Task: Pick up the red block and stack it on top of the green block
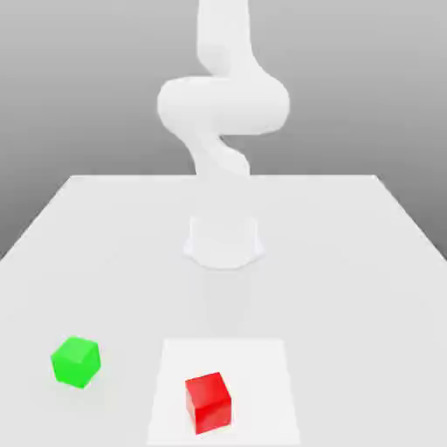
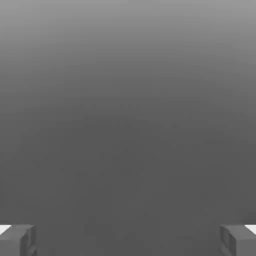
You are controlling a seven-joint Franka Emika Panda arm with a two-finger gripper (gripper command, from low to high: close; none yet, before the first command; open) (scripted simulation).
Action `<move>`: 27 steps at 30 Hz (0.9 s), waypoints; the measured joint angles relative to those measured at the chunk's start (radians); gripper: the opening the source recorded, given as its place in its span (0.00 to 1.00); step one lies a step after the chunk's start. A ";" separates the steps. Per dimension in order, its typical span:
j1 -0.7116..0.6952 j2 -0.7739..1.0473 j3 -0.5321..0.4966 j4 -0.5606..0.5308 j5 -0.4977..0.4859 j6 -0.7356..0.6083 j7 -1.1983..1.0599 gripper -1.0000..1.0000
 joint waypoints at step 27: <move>0.057 0.981 -0.084 -0.211 0.077 0.468 -0.418 0.50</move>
